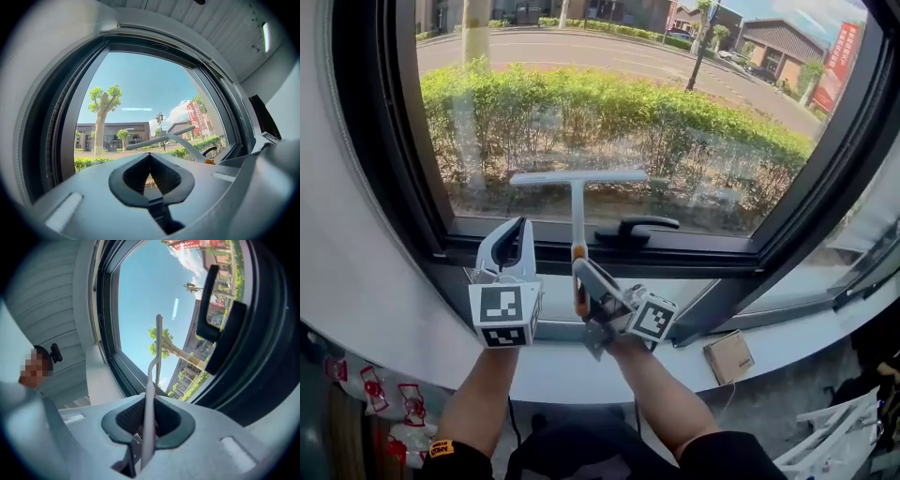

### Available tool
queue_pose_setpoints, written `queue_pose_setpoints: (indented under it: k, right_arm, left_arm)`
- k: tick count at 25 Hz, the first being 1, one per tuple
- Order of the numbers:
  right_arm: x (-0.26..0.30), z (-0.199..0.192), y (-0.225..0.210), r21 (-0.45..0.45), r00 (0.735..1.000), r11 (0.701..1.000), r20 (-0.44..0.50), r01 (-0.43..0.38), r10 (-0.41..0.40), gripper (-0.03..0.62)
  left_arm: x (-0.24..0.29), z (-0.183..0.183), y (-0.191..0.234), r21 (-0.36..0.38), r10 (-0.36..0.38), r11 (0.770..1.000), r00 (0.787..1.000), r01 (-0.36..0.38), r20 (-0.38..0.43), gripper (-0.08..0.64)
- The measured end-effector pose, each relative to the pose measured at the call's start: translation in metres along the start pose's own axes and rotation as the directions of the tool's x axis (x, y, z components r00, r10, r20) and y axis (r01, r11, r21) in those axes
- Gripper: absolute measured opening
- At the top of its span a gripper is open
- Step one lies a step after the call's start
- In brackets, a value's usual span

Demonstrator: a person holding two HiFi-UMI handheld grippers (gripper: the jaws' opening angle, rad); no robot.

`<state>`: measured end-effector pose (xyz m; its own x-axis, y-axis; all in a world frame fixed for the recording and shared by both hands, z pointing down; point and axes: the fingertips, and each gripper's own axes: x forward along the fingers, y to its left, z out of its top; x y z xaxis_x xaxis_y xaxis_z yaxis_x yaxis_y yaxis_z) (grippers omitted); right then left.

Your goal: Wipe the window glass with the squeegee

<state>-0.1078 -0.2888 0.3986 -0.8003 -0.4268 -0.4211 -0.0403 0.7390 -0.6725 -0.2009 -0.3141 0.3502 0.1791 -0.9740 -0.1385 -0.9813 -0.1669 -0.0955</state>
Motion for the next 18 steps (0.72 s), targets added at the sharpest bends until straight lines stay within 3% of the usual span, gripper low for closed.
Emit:
queue_pose_setpoints:
  k: [8, 18]
  right_arm:
    - [-0.025, -0.024, -0.021, 0.038, 0.998, 0.998, -0.017, 0.056, -0.055, 0.046]
    - [-0.043, -0.042, -0.041, 0.086, 0.995, 0.991, -0.027, 0.099, -0.097, 0.046]
  left_arm:
    - [-0.015, -0.066, -0.004, -0.014, 0.005, 1.000, 0.993, -0.007, -0.118, 0.014]
    - [-0.019, -0.095, -0.014, -0.036, -0.009, 0.999, 0.984, 0.002, -0.176, 0.014]
